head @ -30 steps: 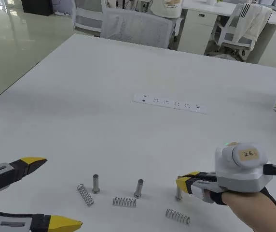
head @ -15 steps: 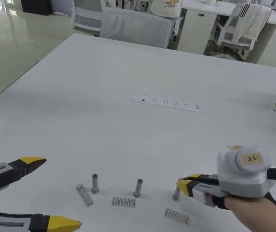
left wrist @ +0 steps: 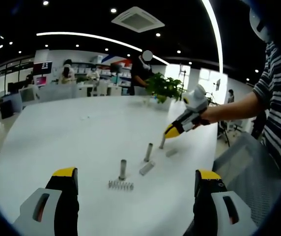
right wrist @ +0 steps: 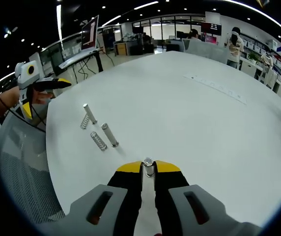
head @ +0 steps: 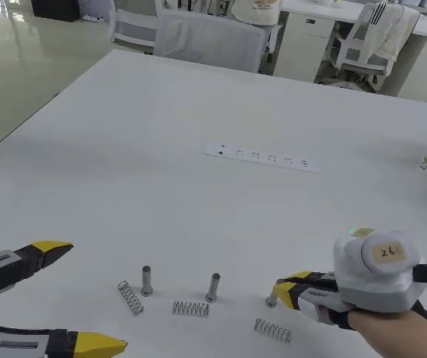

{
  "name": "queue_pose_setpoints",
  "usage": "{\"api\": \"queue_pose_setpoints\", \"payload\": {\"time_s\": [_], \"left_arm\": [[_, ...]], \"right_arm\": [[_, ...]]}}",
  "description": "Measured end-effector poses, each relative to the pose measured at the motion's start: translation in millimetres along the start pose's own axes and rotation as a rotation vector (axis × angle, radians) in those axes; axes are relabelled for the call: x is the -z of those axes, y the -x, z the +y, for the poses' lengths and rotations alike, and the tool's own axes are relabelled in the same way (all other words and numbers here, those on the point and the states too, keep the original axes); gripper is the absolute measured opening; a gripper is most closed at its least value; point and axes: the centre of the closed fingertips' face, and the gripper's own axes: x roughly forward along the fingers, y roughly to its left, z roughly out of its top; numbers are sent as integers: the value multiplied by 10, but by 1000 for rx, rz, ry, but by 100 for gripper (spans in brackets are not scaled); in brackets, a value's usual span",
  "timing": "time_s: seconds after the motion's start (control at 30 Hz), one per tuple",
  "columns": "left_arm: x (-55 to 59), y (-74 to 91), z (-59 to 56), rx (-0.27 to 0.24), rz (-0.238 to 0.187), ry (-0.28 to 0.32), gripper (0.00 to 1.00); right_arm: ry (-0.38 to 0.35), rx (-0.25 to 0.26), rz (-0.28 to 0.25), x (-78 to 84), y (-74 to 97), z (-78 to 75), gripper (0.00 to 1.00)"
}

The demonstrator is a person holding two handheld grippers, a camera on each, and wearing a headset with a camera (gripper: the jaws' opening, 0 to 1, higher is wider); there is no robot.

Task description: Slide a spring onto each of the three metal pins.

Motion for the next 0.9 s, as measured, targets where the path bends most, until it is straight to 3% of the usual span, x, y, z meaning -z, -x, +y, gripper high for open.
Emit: {"api": "queue_pose_setpoints", "payload": {"time_s": [0.47, 0.9], "left_arm": [[9, 13, -2, -1, 3, 1, 96], [5, 3, -5, 3, 5, 1, 96]], "right_arm": [[3, -6, -24, -85, 34, 24, 10], [34, -28, -39, -88, 191, 39, 11]]}}
